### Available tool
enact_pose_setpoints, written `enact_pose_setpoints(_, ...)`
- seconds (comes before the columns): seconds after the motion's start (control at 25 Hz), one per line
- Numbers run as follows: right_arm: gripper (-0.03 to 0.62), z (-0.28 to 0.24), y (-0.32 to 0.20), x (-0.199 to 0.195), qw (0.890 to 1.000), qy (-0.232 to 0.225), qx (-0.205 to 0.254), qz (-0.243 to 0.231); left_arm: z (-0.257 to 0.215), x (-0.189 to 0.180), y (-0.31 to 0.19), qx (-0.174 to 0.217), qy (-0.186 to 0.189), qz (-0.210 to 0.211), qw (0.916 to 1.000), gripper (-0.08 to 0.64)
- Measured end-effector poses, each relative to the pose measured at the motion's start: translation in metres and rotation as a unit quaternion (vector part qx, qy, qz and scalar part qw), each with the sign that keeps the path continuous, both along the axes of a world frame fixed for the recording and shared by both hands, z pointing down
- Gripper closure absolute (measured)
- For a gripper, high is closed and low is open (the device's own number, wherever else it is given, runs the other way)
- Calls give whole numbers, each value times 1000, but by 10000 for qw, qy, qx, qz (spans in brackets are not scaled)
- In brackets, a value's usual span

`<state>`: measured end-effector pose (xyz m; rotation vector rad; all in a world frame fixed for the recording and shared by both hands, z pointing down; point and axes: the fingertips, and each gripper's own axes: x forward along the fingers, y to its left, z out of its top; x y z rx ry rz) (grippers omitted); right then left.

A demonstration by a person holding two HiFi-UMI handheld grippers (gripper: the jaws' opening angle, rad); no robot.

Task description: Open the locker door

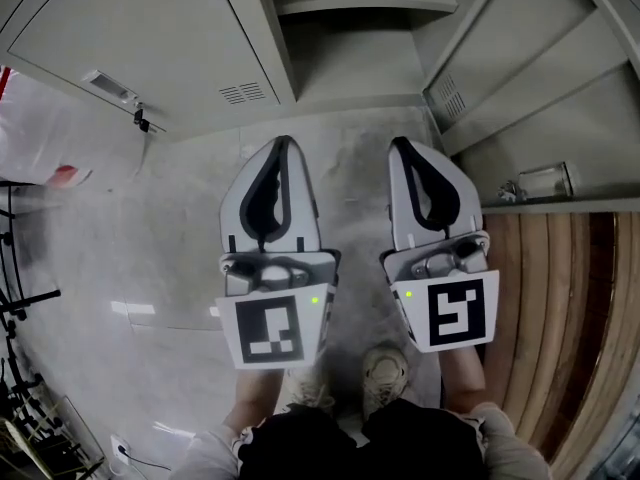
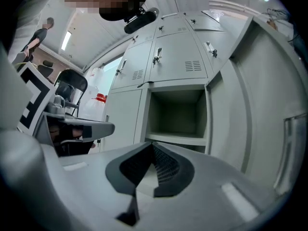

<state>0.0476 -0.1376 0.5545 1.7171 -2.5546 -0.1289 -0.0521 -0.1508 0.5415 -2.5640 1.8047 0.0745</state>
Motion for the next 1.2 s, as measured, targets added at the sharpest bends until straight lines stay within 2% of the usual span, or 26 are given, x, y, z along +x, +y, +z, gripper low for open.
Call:
enact_pose_setpoints(0.2, 588, 24, -26, -1, 9994, -117, -326, 5, 33, -1, -23, -375, 71, -16, 9993, 545)
enact_pose_setpoints(0.32, 588, 28, -46, -6, 9986, -131, -513, -40, 37, -6, -39, -406, -208, -72, 9989, 545)
enact_pose_setpoints(0.4, 588, 15, -57, -11, 9979, -157, -617, -100, 26, -14, -45, -430, -407, -100, 9982, 545)
enact_pose_setpoints(0.56, 588, -43, -61, -24, 9968, -153, -718, -317, -27, -35, -53, -472, -436, -110, 9979, 545)
enact_pose_setpoints(0.68, 588, -111, -49, -38, 9967, 168, -627, -492, -95, -36, -58, -342, -713, -205, 9967, 545)
enact_pose_setpoints(0.8, 588, -193, -33, -48, 9943, 177, -933, -483, -190, -31, -53, -460, -440, -227, 9977, 545)
enact_pose_setpoints(0.88, 588, -264, -21, -52, 9928, 97, -1090, -488, -263, -27, -40, -574, -264, -232, 9977, 545)
enact_pose_setpoints(1.04, 588, -423, 0, -52, 9920, 259, -1125, -504, -417, -20, -10, -624, -670, -66, 9958, 545)
enact_pose_setpoints(1.2, 588, -586, 18, -40, 9930, 453, -1041, -325, -566, -24, 21, -875, -333, -108, 9955, 545)
